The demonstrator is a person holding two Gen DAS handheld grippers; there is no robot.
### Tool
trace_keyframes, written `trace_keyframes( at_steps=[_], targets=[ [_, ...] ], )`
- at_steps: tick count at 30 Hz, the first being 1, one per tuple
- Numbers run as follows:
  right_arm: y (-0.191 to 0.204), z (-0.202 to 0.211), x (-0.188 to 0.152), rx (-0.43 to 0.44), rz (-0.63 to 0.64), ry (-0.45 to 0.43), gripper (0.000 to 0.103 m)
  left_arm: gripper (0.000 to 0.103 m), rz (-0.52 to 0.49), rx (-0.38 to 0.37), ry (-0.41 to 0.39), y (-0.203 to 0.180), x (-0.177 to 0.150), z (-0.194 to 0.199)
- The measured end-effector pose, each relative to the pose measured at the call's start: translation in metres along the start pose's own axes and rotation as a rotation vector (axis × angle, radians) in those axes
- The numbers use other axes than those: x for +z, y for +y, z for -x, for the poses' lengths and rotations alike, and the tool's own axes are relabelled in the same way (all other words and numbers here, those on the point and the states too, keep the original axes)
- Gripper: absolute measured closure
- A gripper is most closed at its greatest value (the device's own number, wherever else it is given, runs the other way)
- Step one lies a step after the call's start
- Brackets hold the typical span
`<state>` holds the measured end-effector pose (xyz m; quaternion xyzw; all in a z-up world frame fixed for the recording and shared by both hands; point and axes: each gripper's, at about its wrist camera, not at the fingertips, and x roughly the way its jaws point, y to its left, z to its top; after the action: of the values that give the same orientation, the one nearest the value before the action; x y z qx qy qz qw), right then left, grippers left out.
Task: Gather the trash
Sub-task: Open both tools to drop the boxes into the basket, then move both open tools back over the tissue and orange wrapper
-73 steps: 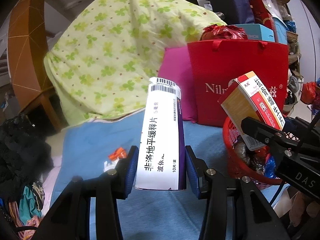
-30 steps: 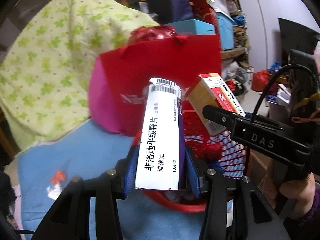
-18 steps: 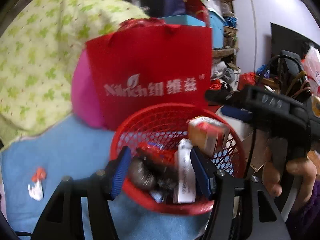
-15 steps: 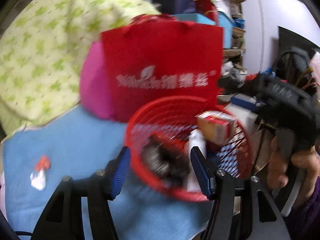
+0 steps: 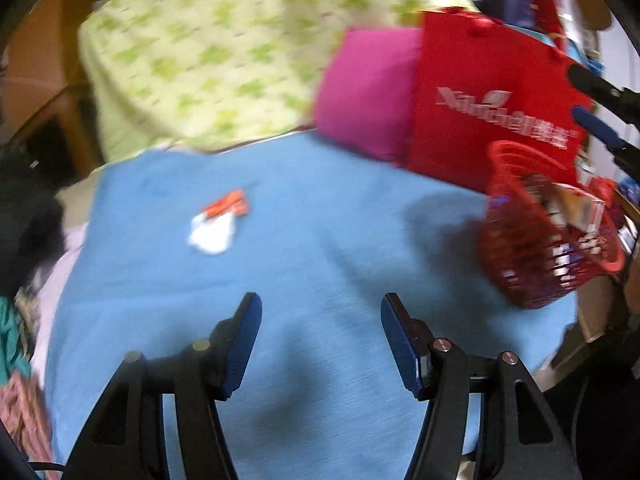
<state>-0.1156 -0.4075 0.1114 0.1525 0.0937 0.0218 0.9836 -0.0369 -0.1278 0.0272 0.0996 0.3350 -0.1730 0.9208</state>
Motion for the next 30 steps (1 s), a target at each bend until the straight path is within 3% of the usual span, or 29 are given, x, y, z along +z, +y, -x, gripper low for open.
trace_keyframes(
  at_steps=[9, 20, 25, 30],
  targets=[
    [0.061, -0.063, -0.036, 0.061, 0.079, 0.189, 0.030, 0.040, 0.144, 0.123, 0.025, 0.079, -0.024, -0.011],
    [0.090, -0.123, -0.079, 0.089, 0.084, 0.384, 0.030, 0.040, 0.227, 0.221, 0.026, 0.129, -0.042, -0.039],
    [0.104, -0.145, -0.094, 0.099, 0.085, 0.447, 0.030, 0.040, 0.266, 0.237, 0.059, 0.144, -0.049, -0.057],
    [0.113, -0.160, -0.104, 0.087, 0.100, 0.482, 0.030, 0.040, 0.275, 0.207, 0.030, 0.151, -0.037, -0.067]
  ],
)
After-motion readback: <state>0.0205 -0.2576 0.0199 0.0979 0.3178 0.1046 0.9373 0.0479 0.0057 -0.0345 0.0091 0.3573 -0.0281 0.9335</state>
